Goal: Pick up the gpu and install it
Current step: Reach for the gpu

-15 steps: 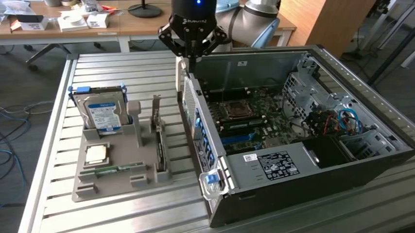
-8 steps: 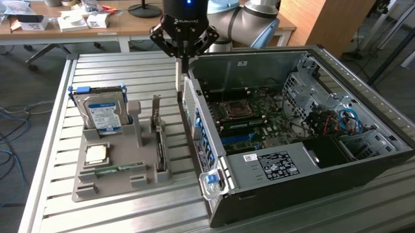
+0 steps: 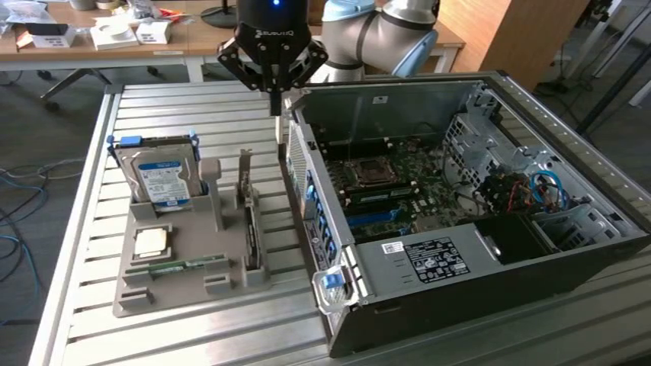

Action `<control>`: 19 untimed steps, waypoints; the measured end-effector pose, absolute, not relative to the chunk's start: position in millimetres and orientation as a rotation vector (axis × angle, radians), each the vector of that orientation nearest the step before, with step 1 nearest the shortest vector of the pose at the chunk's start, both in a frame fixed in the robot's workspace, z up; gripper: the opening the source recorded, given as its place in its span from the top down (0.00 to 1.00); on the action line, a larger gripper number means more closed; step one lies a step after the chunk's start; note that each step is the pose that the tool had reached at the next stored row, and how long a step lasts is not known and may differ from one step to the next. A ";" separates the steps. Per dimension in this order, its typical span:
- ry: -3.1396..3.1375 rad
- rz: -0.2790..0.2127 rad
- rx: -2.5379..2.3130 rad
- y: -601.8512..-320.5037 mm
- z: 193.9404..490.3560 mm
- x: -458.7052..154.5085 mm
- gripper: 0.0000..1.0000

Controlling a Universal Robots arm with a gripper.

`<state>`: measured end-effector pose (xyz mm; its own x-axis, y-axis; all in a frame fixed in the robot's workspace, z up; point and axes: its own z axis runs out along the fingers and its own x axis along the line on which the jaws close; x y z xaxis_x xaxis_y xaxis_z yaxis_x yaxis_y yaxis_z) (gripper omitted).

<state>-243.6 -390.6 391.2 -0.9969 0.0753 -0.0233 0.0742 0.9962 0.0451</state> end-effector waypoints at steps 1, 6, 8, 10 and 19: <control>3.114 0.069 0.117 -390.4 391.1 -246.1 0.89; 3.114 0.069 0.116 -389.5 390.7 -259.3 0.89; 3.114 0.069 0.117 -389.2 390.5 -264.5 0.89; 3.114 0.069 0.117 -389.0 390.4 -269.2 0.89; 3.114 0.069 0.117 -388.9 390.3 -272.2 0.89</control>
<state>-272.2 -388.9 390.3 -0.9969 0.0753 -0.0233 0.0742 0.9962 0.0451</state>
